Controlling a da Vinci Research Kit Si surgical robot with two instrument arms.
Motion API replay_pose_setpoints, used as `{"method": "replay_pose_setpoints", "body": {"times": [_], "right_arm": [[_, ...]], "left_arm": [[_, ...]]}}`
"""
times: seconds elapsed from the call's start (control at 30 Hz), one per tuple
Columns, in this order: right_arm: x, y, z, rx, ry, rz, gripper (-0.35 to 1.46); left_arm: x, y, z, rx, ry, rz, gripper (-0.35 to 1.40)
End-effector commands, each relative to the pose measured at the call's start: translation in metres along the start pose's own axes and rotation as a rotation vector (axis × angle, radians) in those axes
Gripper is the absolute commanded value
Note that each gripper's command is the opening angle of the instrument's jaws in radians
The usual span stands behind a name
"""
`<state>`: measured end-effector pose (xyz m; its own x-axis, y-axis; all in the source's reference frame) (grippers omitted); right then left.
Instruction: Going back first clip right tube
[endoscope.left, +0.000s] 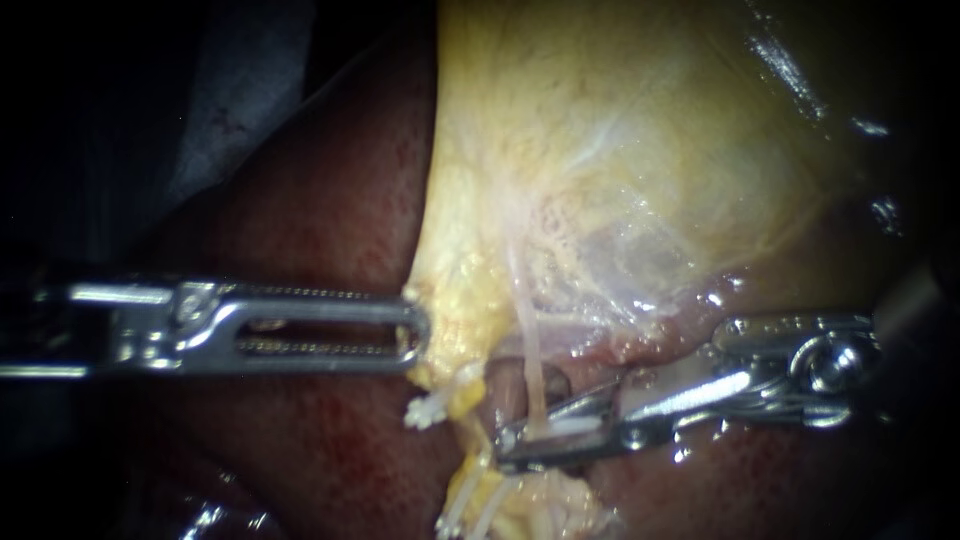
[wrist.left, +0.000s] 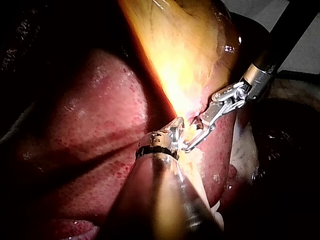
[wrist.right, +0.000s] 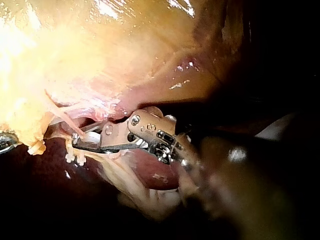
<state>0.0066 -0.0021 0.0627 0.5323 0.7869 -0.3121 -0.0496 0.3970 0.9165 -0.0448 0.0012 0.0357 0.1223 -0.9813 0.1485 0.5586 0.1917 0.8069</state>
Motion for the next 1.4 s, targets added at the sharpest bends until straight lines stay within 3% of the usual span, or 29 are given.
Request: {"method": "replay_pose_setpoints", "body": {"times": [0.03,0.47,0.63,0.83,0.97,1.4], "right_arm": [[0.0,0.0,0.0,0.0,0.0,0.0,-0.35],[0.0,-0.0001,0.0,0.001,0.0,0.0,-0.34],[0.0001,-0.0002,0.0002,-0.004,0.009,0.007,0.17],[0.0008,-0.0006,0.0003,-0.012,0.05,-0.089,0.49],[0.0015,-0.0009,-0.0001,-0.003,0.08,-0.112,0.51],[0.0024,-0.0032,-0.0037,-0.005,0.092,-0.119,0.5]], "left_arm": [[0.0,0.0,0.0,0.001,0.0,0.0,-0.35],[0.0001,0.0,0.0,0.0,0.0,0.0,-0.35],[0.0001,0.0,0.0,0.0,0.0,0.0,-0.35],[0.0001,0.0,0.0,0.0,0.0,0.0,-0.35],[0.0001,0.0,0.0001,0.0,0.0,0.0,-0.35],[0.0001,0.0002,0.0003,0.0,-0.001,0.001,-0.35]]}}
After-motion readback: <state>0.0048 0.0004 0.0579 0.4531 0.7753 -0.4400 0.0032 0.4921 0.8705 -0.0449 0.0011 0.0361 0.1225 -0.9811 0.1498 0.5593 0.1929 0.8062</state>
